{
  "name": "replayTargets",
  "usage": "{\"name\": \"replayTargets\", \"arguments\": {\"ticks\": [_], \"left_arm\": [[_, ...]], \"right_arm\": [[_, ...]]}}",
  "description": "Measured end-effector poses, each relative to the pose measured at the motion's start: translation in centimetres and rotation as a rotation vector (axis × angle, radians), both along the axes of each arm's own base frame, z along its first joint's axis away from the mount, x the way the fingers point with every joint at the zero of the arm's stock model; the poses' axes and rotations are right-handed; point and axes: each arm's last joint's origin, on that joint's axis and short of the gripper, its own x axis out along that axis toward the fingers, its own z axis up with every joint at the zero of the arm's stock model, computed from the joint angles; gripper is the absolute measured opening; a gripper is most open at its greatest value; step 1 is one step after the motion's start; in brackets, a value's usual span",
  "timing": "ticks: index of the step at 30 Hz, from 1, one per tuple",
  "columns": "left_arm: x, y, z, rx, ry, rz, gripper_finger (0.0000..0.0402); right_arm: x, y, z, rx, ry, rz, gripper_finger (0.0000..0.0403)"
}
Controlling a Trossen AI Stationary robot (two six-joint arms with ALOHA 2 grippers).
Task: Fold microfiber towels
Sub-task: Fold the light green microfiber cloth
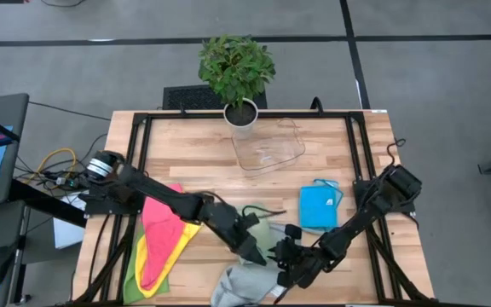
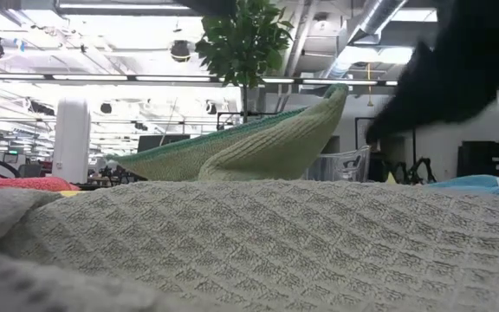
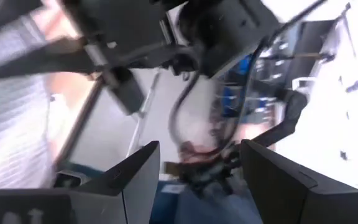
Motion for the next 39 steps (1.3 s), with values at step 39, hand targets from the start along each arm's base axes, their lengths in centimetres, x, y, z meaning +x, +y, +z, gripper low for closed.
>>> {"name": "replayTargets", "arguments": {"ticks": [39], "left_arm": [[-11.7, 0.0, -15.0, -0.019, 0.437, 0.789, 0.0277]], "right_arm": [[1.4, -2.9, 6.8, -0.070, -0.072, 0.030, 0.0113]]}}
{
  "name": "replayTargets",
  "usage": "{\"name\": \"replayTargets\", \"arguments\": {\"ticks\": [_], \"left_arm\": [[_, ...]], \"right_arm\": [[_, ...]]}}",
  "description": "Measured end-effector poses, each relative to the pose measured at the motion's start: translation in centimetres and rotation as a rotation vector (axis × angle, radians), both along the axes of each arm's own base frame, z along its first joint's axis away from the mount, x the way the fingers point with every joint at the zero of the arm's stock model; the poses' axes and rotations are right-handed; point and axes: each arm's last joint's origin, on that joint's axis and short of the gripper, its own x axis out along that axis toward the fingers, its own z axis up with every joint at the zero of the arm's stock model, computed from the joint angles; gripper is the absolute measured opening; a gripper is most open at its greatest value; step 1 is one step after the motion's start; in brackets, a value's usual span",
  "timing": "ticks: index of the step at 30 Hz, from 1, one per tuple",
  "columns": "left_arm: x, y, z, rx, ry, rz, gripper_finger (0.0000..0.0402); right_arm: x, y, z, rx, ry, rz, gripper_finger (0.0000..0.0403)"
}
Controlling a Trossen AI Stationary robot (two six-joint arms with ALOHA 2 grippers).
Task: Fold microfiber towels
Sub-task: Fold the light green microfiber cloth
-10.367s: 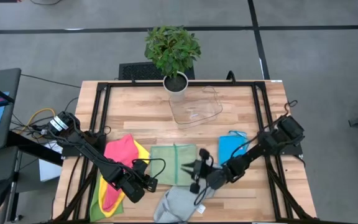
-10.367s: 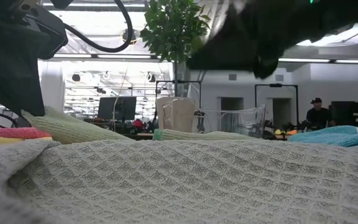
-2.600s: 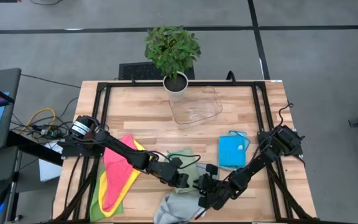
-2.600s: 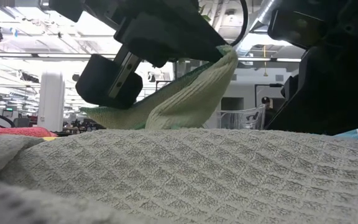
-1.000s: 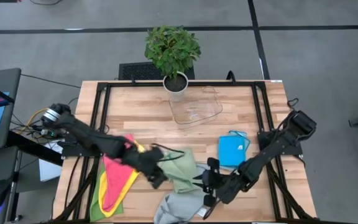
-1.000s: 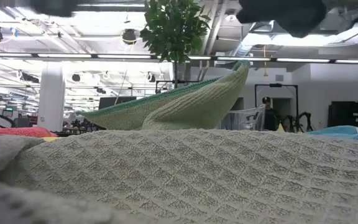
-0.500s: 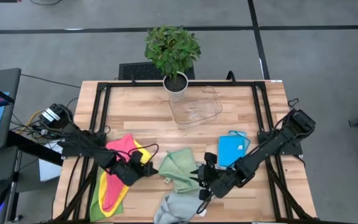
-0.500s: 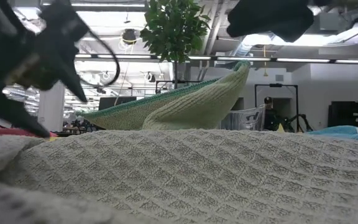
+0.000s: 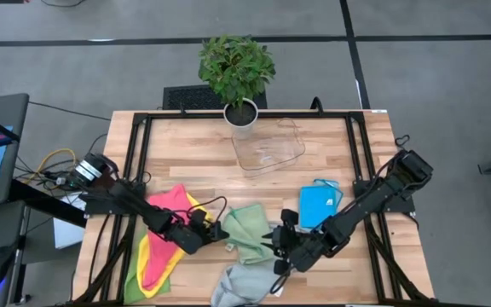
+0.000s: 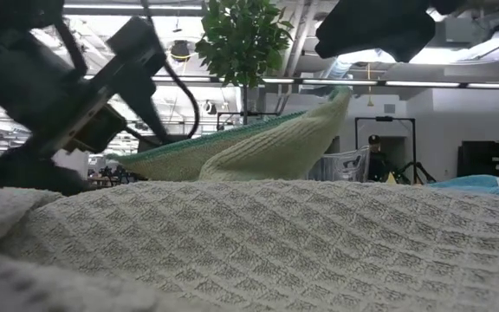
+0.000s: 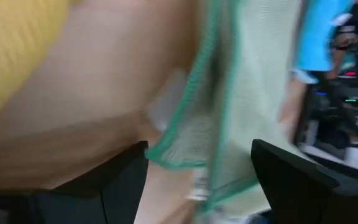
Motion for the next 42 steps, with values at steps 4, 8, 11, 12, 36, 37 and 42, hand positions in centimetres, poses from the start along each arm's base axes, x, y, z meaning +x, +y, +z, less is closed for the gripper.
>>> {"name": "replayTargets", "arguments": {"ticks": [4, 8, 11, 12, 36, 37, 42], "left_arm": [[0.5, 0.2, 0.1, -0.013, -0.048, 0.020, 0.0277], [0.6, 0.2, 0.3, -0.021, -0.056, 0.018, 0.0277], [0.6, 0.2, 0.3, -0.037, -0.056, 0.030, 0.0277], [0.5, 0.2, 0.3, -0.042, -0.056, 0.033, 0.0277], [3.9, -1.1, 4.1, -0.129, -0.209, 0.053, 0.0059], [4.2, -1.0, 4.4, -0.125, -0.217, 0.054, 0.0052], [5.6, 0.1, 5.4, -0.084, -0.235, 0.022, 0.0017]], "right_arm": [[0.0, 0.0, 0.0, -0.001, 0.001, 0.000, 0.0113], [0.0, 0.0, 0.0, -0.001, 0.002, 0.000, 0.0113], [0.0, 0.0, 0.0, -0.001, 0.002, 0.000, 0.0113], [0.0, 0.0, 0.0, -0.001, 0.002, 0.000, 0.0113], [-1.6, 0.8, -0.8, 0.036, 0.084, -0.037, 0.0113], [-1.8, 1.0, -0.8, 0.040, 0.085, -0.037, 0.0113], [-2.4, 1.7, -0.8, 0.061, 0.086, -0.036, 0.0113]]}}
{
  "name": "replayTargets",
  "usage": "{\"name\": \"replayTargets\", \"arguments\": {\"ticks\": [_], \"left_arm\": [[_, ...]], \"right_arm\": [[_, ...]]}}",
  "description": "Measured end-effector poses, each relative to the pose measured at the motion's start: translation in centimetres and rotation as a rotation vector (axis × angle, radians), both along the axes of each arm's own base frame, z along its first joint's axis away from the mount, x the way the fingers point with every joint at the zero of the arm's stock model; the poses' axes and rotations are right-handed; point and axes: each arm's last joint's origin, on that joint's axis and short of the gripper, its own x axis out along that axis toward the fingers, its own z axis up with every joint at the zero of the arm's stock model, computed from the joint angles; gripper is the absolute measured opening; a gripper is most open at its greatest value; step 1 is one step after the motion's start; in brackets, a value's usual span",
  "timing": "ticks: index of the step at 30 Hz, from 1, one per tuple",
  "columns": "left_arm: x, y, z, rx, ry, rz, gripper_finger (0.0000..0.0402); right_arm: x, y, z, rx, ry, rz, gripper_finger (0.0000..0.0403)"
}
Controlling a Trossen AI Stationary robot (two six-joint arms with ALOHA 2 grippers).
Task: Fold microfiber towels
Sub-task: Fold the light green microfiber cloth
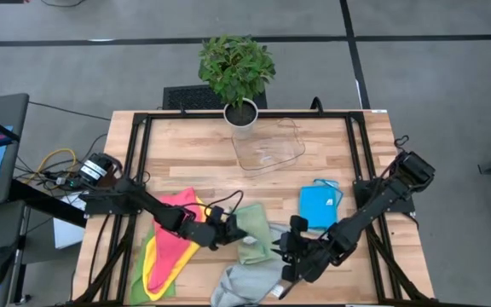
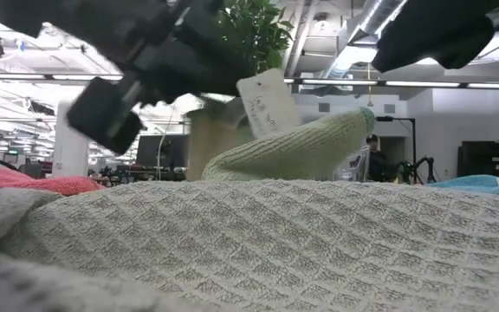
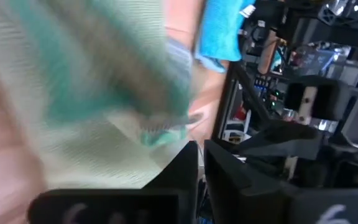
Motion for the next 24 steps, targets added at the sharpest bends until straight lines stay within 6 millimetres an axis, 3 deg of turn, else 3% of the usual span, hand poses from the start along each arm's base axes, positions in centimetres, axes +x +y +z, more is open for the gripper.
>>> {"name": "replayTargets", "arguments": {"ticks": [12, 24], "left_arm": [[2.7, 2.7, 1.6, 0.078, 0.028, -0.071, 0.0000], [3.8, 4.2, 2.4, 0.148, 0.062, -0.100, 0.0000]], "right_arm": [[-0.1, 0.2, 0.0, 0.013, -0.001, -0.004, 0.0125], [1.9, -0.3, -3.1, 0.047, 0.039, -0.079, 0.0190]]}}
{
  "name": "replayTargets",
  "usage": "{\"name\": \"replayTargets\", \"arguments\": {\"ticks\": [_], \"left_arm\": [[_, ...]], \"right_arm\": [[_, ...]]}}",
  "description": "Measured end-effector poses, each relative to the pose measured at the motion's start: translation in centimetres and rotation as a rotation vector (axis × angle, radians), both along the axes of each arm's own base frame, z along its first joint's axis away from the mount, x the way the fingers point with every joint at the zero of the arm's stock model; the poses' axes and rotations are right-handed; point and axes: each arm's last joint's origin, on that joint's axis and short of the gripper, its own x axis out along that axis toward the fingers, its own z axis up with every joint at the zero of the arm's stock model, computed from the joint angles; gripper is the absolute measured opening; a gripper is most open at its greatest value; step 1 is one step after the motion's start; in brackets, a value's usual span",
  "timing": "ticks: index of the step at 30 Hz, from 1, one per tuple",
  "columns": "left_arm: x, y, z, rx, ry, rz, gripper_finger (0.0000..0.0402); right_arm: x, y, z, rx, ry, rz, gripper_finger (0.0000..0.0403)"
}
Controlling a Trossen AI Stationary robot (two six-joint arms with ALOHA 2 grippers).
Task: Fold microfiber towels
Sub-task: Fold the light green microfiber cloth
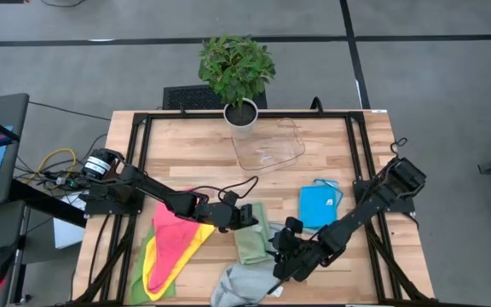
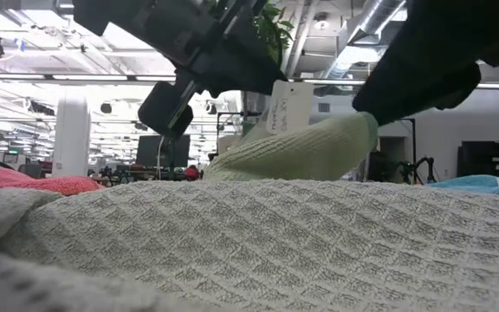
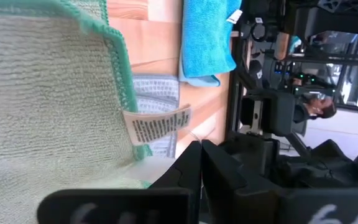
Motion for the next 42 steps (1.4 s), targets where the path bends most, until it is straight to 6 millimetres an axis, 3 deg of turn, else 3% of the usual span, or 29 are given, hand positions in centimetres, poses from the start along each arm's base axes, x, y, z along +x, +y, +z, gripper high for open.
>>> {"name": "replayTargets", "arguments": {"ticks": [7, 23, 42], "left_arm": [[-0.1, 0.1, -0.1, 0.017, 0.010, 0.025, 0.0000], [0.1, 0.4, 0.1, 0.036, -0.021, 0.063, 0.0000], [0.2, 0.5, 0.3, 0.057, -0.043, 0.081, 0.0000]], "right_arm": [[-0.1, 0.1, 0.9, 0.055, -0.023, -0.009, 0.0200], [0.1, 0.2, 0.1, 0.103, -0.010, -0.035, 0.0197], [0.4, -0.2, -2.1, 0.155, -0.008, -0.055, 0.0183]]}}
